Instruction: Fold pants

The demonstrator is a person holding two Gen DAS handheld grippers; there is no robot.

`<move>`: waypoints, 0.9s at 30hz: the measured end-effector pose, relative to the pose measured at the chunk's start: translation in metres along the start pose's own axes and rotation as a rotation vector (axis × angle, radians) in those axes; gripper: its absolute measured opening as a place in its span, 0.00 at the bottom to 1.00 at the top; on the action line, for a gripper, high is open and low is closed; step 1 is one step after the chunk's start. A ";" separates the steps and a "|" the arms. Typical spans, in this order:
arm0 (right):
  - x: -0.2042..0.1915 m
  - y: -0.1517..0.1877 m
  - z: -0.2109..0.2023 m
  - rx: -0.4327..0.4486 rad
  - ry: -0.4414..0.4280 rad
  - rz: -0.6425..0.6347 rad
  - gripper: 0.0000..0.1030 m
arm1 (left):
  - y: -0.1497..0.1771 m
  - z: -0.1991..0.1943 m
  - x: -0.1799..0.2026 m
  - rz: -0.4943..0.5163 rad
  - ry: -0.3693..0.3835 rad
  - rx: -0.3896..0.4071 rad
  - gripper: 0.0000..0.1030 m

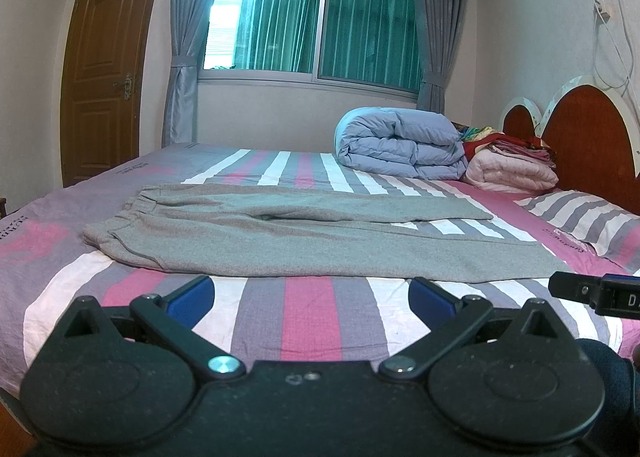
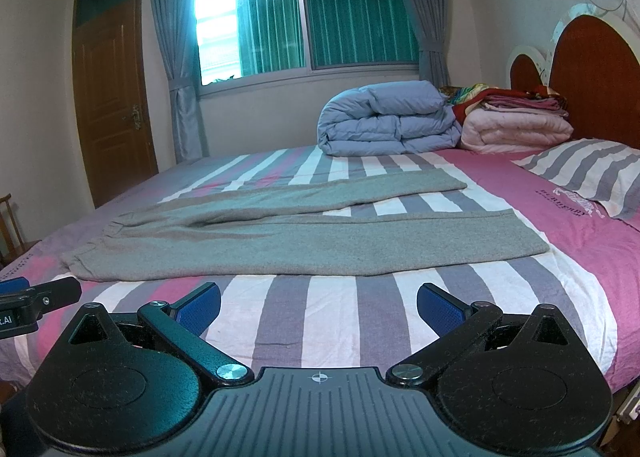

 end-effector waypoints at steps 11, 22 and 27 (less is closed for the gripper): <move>0.001 0.000 -0.001 0.001 0.000 0.000 1.00 | 0.000 0.000 0.000 0.002 0.000 -0.001 0.94; 0.001 0.000 0.000 0.000 0.001 0.000 1.00 | 0.000 0.000 0.000 0.003 0.000 -0.002 0.94; 0.007 0.000 0.004 -0.041 -0.007 0.028 1.00 | 0.000 0.002 -0.011 -0.034 -0.027 -0.020 0.94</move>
Point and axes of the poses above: each gripper's, at about its wrist camera, not at the fingertips, and z roughly the way its jaws point, x to its right, y to its underside, the point moved 4 cm from there along z, roughly the way its jaws point, and after that the axes turned 15 degrees about z, right-handed, at the moved point
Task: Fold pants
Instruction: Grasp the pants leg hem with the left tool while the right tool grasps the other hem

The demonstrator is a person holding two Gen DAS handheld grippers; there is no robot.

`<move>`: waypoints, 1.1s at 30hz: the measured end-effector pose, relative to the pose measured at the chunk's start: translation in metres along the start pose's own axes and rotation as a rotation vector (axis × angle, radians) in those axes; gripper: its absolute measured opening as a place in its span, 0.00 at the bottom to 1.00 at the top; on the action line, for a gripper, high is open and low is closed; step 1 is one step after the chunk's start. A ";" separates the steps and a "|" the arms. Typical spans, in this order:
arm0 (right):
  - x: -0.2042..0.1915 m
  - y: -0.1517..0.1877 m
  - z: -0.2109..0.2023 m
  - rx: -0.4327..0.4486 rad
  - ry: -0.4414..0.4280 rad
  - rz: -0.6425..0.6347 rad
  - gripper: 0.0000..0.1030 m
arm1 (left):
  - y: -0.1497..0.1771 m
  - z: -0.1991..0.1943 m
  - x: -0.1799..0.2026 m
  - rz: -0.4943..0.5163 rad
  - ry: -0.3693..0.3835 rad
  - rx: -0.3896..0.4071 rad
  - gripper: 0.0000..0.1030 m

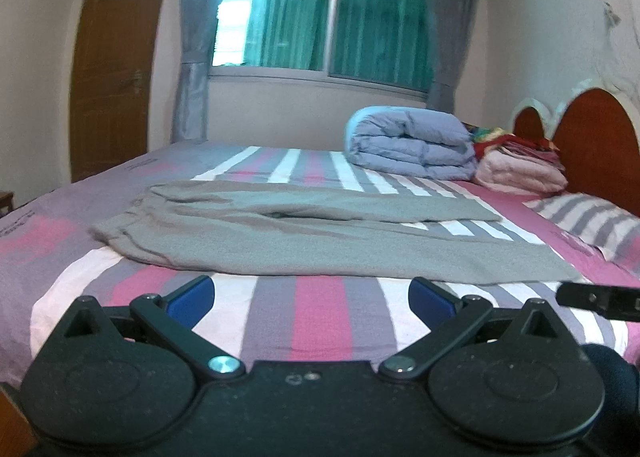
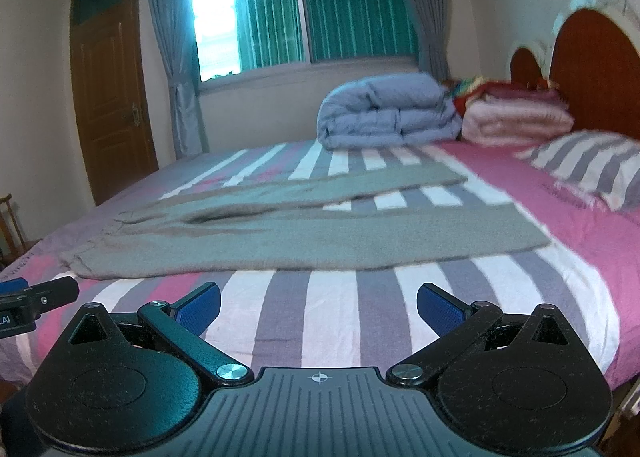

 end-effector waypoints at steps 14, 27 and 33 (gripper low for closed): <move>-0.008 -0.094 0.045 0.020 -0.192 -0.130 1.00 | -0.029 0.078 -0.138 -0.079 -0.069 -0.089 0.94; -0.105 -0.177 0.278 -0.096 -0.268 -0.309 0.99 | -0.076 0.294 -0.297 0.177 -0.120 -0.230 0.93; -0.123 -0.164 0.428 -0.219 -0.244 -0.367 0.65 | -0.057 0.402 -0.339 0.130 -0.031 -0.330 0.73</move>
Point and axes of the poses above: each gripper's, at about its wrist camera, not at the fingertips, and z roughly the way its jaws point, x to its right, y to its underside, the point moved 4 cm from there along z, roughly the way its jaws point, and after that the axes turned 15 degrees about z, right-handed, at the moved point
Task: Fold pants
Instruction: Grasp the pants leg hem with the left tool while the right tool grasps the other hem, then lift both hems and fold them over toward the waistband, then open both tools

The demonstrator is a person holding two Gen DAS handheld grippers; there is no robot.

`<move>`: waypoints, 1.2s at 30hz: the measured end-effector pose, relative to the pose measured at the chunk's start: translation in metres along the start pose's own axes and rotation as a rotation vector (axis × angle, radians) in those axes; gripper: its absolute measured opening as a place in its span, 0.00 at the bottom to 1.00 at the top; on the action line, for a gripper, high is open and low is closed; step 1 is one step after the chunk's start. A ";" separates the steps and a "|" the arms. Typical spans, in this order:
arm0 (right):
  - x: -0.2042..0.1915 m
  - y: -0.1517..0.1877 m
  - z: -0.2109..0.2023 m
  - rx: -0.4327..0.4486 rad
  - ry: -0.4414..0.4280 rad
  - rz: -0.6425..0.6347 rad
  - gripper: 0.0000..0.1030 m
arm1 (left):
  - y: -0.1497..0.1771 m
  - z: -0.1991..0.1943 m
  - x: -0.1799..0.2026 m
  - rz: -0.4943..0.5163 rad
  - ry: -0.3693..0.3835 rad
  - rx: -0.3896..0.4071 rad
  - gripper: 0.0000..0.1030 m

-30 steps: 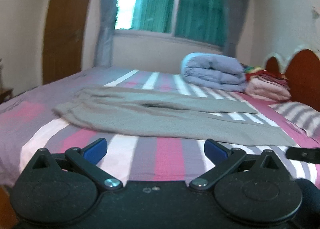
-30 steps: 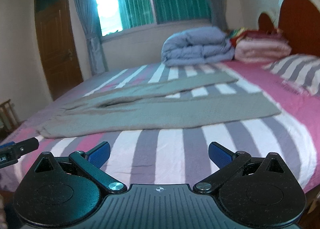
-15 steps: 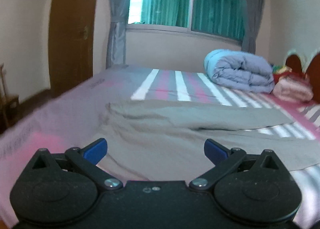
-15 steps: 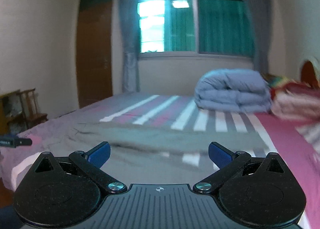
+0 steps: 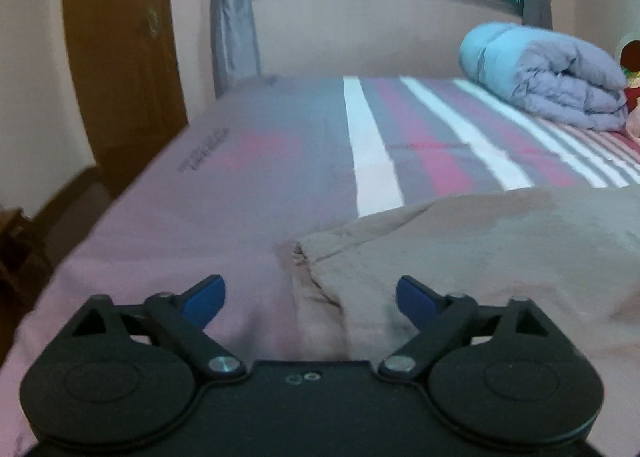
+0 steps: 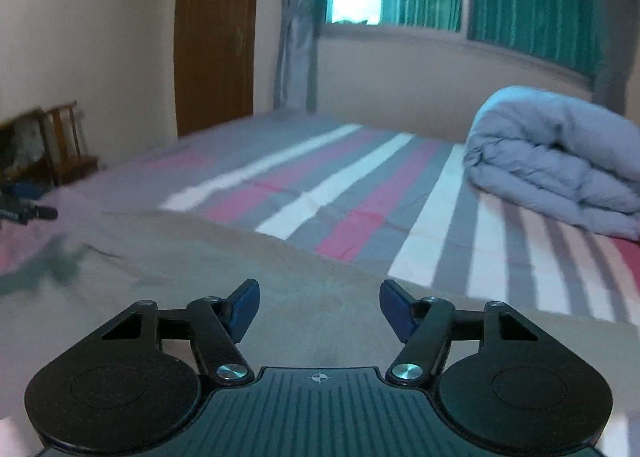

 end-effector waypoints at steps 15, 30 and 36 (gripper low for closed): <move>0.037 -0.006 0.189 -0.207 -0.020 -0.180 0.65 | -0.014 0.114 -0.022 0.001 0.221 -0.082 0.64; 0.036 -0.005 0.212 -0.332 -0.124 -0.224 0.06 | -0.021 0.100 -0.019 0.036 0.281 0.037 0.19; 0.018 -0.023 0.158 -0.226 -0.102 -0.240 0.04 | -0.037 0.051 -0.022 0.119 0.213 0.163 0.18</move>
Point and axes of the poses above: each gripper's, at about its wrist camera, not at the fingertips, and z roughly the way its jaws point, x to its right, y to its underside, the point moved 4 cm from there along z, roughly the way its jaws point, and after that the axes turned 15 degrees about z, right-handed, at the moved point
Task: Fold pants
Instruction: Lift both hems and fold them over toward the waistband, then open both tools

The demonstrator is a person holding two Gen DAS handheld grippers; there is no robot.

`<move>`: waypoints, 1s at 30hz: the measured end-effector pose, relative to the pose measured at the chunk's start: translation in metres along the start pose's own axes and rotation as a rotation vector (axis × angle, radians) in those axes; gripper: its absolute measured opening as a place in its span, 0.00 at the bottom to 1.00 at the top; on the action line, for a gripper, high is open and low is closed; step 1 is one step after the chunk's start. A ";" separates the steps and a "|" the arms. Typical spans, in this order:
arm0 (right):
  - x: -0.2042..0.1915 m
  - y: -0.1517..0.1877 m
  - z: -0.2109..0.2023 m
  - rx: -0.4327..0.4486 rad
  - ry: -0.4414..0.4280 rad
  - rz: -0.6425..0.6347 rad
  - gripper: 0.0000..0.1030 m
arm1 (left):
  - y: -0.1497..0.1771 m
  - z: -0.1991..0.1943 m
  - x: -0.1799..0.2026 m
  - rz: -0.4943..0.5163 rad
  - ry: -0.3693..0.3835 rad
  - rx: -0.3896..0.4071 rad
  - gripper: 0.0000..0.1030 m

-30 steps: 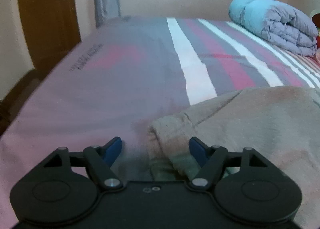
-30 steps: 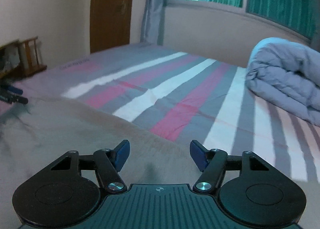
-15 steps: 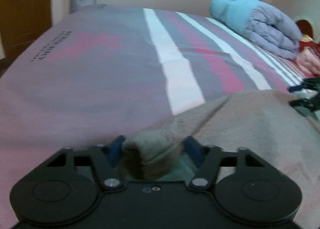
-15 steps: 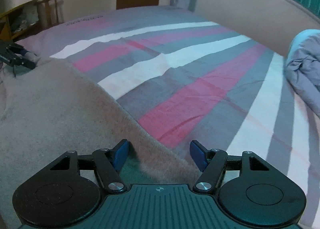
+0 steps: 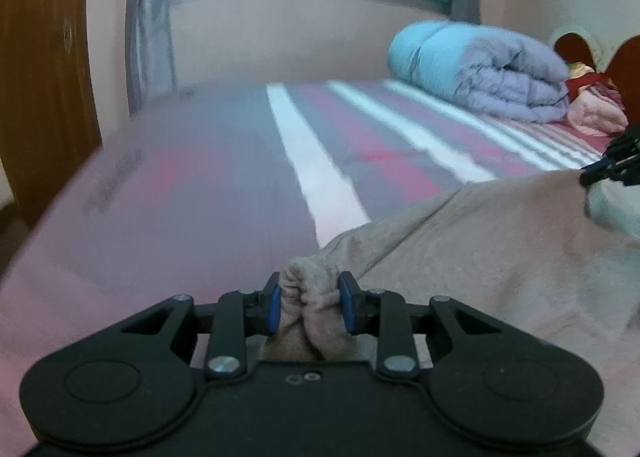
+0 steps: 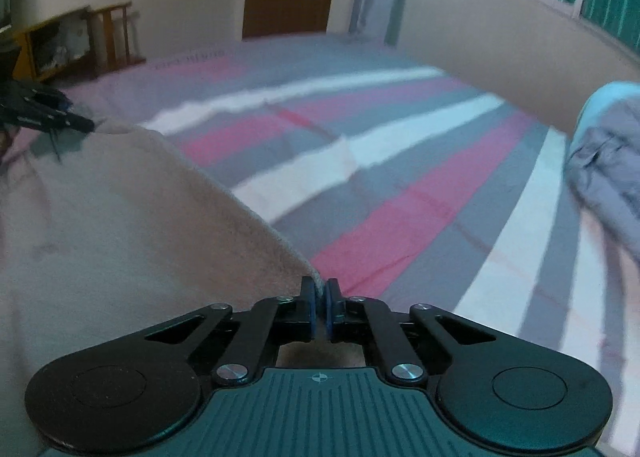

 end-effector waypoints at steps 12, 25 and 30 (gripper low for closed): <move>-0.102 0.065 -0.190 0.143 0.002 -0.148 0.04 | 0.016 -0.160 0.064 0.113 0.013 0.133 0.18; -0.178 0.224 -0.184 0.095 0.071 -0.024 0.11 | 0.109 -0.187 0.131 0.005 -0.141 -0.111 0.33; -0.179 0.228 -0.217 0.224 0.106 0.196 0.38 | 0.106 -0.221 0.137 -0.182 -0.234 -0.049 0.57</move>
Point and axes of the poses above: each gripper's, at about its wrist camera, not at the fingertips, and z roughly the way its jaws point, x to its right, y to its underside, the point moved 4 cm from there along z, roughly the way its jaws point, and after that the axes turned 15 degrees about z, right-handed, at the moved point
